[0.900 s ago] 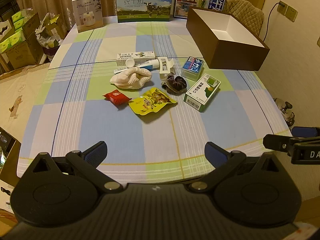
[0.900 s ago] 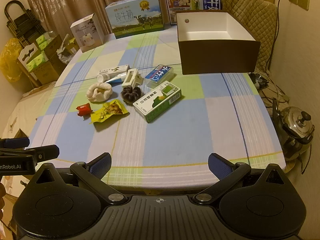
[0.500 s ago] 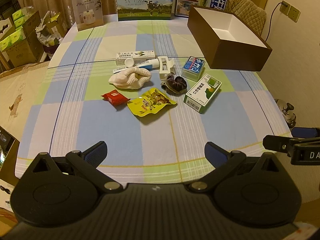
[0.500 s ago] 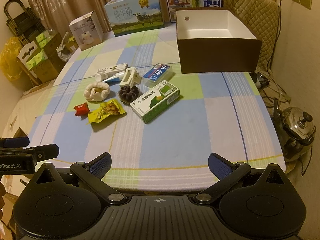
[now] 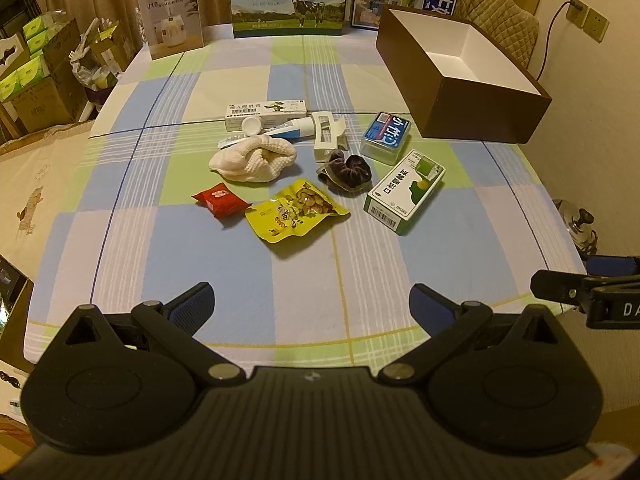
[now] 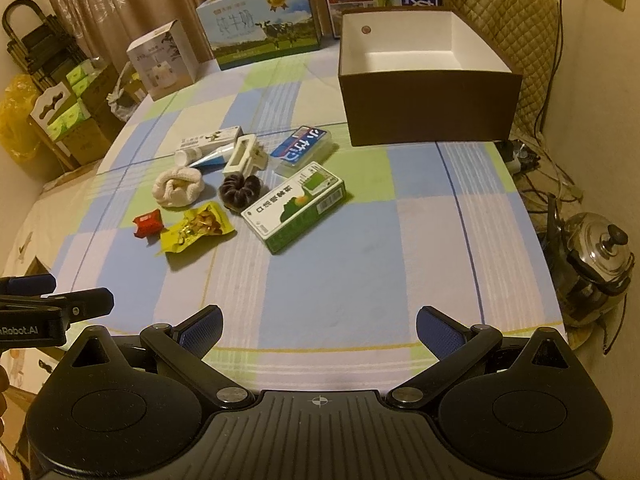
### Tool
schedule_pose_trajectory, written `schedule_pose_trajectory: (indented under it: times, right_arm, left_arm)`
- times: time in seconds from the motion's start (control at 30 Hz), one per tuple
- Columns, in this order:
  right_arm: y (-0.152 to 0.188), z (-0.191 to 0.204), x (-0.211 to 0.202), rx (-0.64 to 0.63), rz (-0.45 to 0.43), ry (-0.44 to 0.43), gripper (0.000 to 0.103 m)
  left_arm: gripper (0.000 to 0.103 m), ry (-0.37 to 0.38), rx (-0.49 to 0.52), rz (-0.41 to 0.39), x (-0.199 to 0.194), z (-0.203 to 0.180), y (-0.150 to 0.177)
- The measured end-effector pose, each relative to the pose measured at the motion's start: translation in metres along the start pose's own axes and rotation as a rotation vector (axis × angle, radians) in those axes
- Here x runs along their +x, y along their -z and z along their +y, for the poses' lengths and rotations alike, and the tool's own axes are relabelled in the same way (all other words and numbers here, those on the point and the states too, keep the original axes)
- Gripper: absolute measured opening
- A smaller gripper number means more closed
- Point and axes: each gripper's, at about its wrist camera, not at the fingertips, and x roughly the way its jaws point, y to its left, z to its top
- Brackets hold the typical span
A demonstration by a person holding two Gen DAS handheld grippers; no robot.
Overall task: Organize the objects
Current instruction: 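Move both tools toward the yellow snack bag and green medicine box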
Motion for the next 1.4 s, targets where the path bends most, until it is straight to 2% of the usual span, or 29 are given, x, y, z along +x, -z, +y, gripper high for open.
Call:
schedule_pose_trajectory:
  times: [0.43,1.0,1.2,1.4]
  right_arm:
    - [-0.028,-0.030,0.022,-0.013,0.030,-0.022,0.101]
    - [-0.068,-0.080,0.047,-0.064,0.051,-0.060,0.101]
    - [-0.072,-0.089,0.055,-0.041,0.063,-0.049,0.101]
    - [-0.069,-0.092,0.061,0.030,0.065,0.005,0.101]
  left_arm:
    - [0.102,-0.018,-0.021,0.018,0.024,-0.007,-0.020]
    - [0.102,-0.047,-0.001,-0.017,0.059,-0.017,-0.039]
    - [0.098,-0.042,0.055,-0.010,0.074,-0.015,-0.040]
    - [0.095,0.004,0.177,0.012,0.097,-0.003,-0.045]
